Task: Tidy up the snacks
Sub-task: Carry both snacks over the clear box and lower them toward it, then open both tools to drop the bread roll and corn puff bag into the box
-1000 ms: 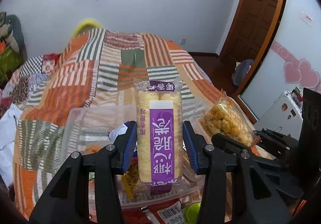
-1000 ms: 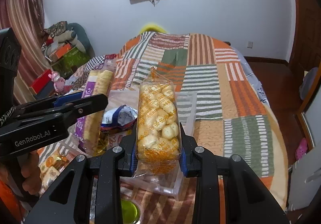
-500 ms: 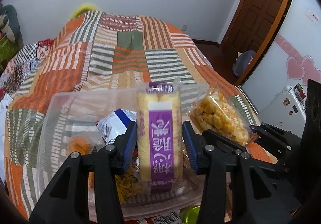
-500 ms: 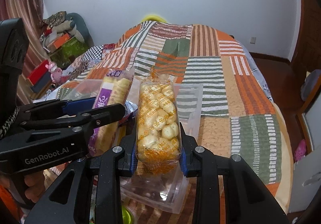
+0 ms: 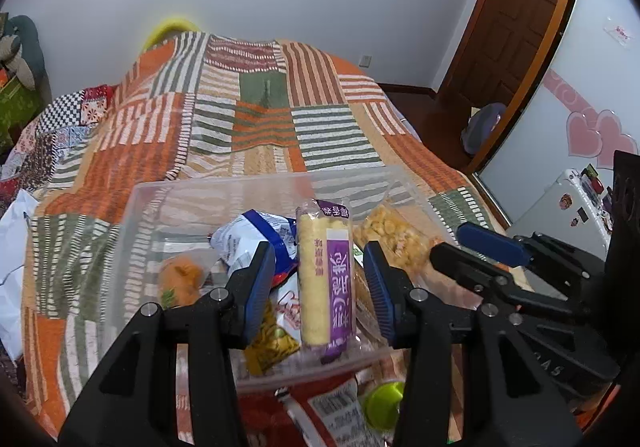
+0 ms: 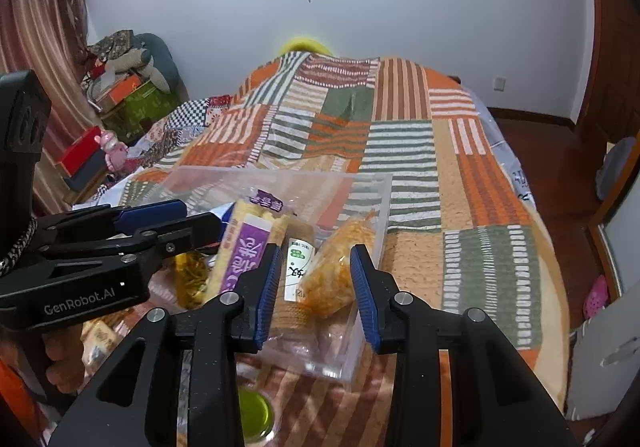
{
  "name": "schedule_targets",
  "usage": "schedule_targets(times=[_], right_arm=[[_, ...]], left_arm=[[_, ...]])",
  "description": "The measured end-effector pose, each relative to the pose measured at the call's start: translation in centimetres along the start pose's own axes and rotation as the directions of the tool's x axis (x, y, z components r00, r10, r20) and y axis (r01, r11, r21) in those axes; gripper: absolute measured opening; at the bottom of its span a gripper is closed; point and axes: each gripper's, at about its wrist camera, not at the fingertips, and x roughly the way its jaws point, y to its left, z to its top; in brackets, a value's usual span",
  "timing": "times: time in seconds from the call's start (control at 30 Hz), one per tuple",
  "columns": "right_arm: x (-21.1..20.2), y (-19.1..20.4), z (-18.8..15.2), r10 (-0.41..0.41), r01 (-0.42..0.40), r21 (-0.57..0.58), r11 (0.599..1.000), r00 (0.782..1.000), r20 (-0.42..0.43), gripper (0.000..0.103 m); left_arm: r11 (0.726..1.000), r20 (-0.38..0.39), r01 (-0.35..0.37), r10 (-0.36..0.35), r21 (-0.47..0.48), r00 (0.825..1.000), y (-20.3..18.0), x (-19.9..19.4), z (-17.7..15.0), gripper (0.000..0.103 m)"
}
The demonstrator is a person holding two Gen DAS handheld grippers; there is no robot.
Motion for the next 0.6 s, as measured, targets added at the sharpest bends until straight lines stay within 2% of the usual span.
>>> schedule_targets(times=[0.1,0.17,0.33,0.5,0.57,0.6], right_arm=[[-1.4,0.7,0.1,-0.003,0.003,-0.017,1.000,1.000,0.021,0.034],[-2.6,1.1,0.0,0.003,-0.002,-0.025,1.000,0.999,0.036,0.037],[-4.9,2.1,-0.4,-0.001,0.005,-0.056,0.998,0.997,0.078,0.048],[-6.9,3.0,-1.2,-0.001,0.011,-0.081,0.997,0.994,0.114,0.066],[-7.5,3.5,-1.6,-0.002,0.013,-0.089,0.996,0.992,0.124,0.072],[-7.8,3.7,-1.8,0.000,0.011,-0.091,0.996,0.992,0.126,0.073]], left_arm=[[1.000,0.022,-0.003,0.003,0.003,1.000,0.1,-1.9,-0.3,0.046],[1.000,0.037,-0.007,0.007,0.006,0.999,0.2,-3.2,-0.5,0.046],[0.999,0.086,-0.035,0.034,0.008,0.996,0.6,-7.0,-1.6,0.067],[0.998,0.111,-0.060,0.059,0.007,0.992,1.2,-10.2,-3.1,0.070],[0.997,0.113,-0.075,0.074,0.008,0.991,1.5,-11.3,-3.8,0.075],[0.996,0.115,-0.083,0.082,0.005,0.990,1.6,-11.9,-4.2,0.082]])
